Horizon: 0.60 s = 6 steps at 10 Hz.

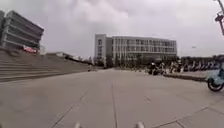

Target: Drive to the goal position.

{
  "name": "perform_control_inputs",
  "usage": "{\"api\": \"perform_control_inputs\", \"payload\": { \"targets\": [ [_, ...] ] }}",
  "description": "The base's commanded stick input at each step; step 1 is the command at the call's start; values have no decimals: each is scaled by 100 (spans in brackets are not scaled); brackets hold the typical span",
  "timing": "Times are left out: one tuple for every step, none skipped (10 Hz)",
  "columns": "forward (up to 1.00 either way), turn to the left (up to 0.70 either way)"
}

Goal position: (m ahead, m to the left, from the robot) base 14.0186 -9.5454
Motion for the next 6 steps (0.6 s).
{"api": "perform_control_inputs", "payload": {
  "targets": [
    [50, 0],
    [50, 0],
    [50, 0],
    [50, 0],
    [50, 0],
    [50, 0]
  ]
}}
